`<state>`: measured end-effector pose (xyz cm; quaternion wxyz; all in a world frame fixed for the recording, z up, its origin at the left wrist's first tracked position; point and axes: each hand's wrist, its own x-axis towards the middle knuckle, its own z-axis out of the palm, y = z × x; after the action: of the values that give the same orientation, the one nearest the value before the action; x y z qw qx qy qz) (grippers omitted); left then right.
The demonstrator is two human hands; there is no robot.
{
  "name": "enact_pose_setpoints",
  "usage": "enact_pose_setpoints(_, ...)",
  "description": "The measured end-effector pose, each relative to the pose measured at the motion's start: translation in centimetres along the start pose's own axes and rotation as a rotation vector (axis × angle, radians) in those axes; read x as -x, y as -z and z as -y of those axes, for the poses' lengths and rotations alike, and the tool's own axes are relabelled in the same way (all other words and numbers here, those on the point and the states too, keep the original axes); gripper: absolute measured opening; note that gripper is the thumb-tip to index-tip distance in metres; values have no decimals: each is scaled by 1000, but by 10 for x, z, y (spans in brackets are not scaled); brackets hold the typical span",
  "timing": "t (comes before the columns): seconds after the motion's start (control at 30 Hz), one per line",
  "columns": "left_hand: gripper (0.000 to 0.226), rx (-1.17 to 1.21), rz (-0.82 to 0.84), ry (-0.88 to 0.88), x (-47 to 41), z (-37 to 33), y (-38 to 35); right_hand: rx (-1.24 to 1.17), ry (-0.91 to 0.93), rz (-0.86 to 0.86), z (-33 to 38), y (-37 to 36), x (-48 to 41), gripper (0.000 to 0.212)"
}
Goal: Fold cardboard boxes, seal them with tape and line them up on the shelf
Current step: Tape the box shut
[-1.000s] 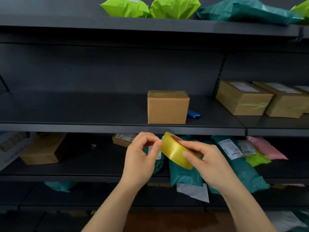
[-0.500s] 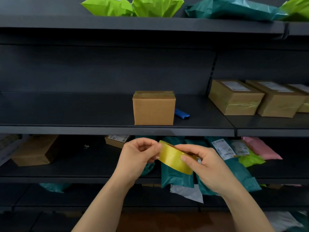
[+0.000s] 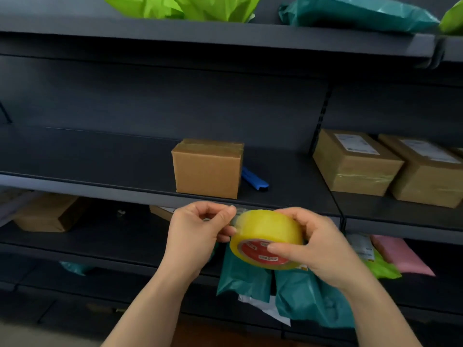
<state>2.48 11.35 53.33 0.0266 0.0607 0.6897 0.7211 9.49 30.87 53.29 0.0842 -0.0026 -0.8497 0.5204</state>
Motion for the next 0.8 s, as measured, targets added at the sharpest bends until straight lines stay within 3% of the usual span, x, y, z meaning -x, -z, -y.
enact_pose_setpoints(0.13,8,91,-21,-18,-5,-20,-4,-63,72,23,15,19,-14,49)
enact_pose_setpoints(0.33,9,127,-23,-101,-47,-66,5,-91,186,-77,62,37,-54,56)
enact_pose_setpoints(0.5,10,124,-5,-190,-91,-103,39,134,196,-153,103,41,-88,58)
enact_pose_setpoints(0.8,22,198,37,-17,-146,-97,87,336,216,-183,141,16,-142,46)
